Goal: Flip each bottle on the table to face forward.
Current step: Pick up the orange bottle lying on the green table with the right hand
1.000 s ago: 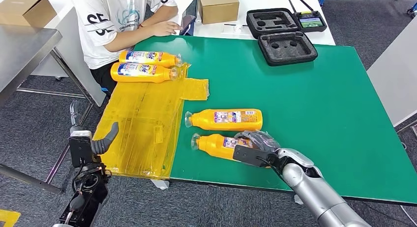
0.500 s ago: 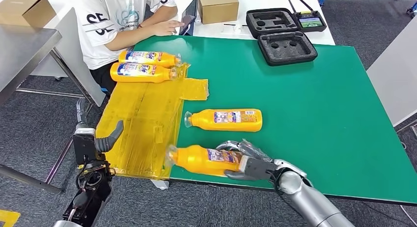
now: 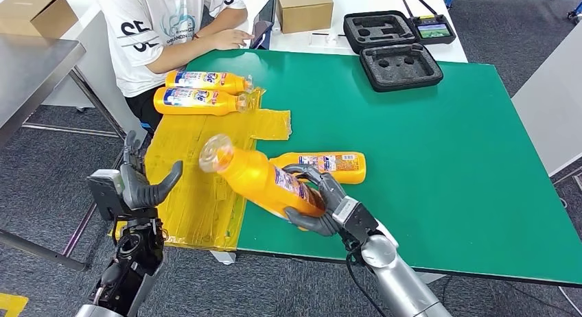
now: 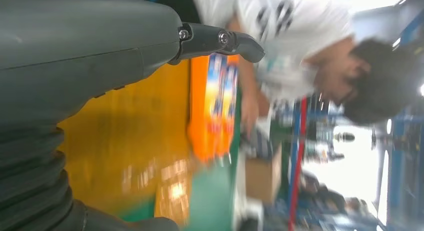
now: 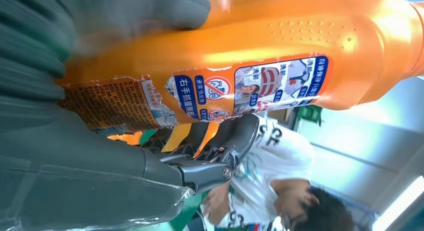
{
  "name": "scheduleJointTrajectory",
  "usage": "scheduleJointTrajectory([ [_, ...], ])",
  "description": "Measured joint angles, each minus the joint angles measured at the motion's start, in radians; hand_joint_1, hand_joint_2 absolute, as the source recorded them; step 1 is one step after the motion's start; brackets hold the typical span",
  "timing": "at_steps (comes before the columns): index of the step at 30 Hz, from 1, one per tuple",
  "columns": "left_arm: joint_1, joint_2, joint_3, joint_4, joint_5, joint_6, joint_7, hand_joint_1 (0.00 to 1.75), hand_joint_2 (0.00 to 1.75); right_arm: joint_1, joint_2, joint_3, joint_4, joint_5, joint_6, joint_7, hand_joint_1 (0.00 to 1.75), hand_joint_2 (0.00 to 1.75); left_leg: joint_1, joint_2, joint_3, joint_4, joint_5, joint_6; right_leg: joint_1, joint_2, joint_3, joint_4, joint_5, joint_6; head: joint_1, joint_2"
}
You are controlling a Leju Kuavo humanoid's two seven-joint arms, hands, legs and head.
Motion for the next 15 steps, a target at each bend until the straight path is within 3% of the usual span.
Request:
scheduleJointTrajectory([
  [9,0.047,0.021,-0.042,-0.105,0.248,-0.253,0.132,0.00,1.75,0.032,0.025,-0.085,-0.001,-0.052,-0.017,-0.028,1.75,1.75,0.000,0.000,-0.001,0.000,0.000,0.000,0.000,0.000,-0.001,0.000,0.000,0.000,0.000,0.000],
  [15,0.050,0.024,-0.084,-0.107,0.281,-0.334,0.156,0.00,1.75,0.045,0.041,-0.120,0.006,-0.067,-0.018,-0.035,1.75,1.75,0.000,0.000,-0.001,0.000,0.000,0.000,0.000,0.000,-0.001,0.000,0.000,0.000,0.000,0.000],
])
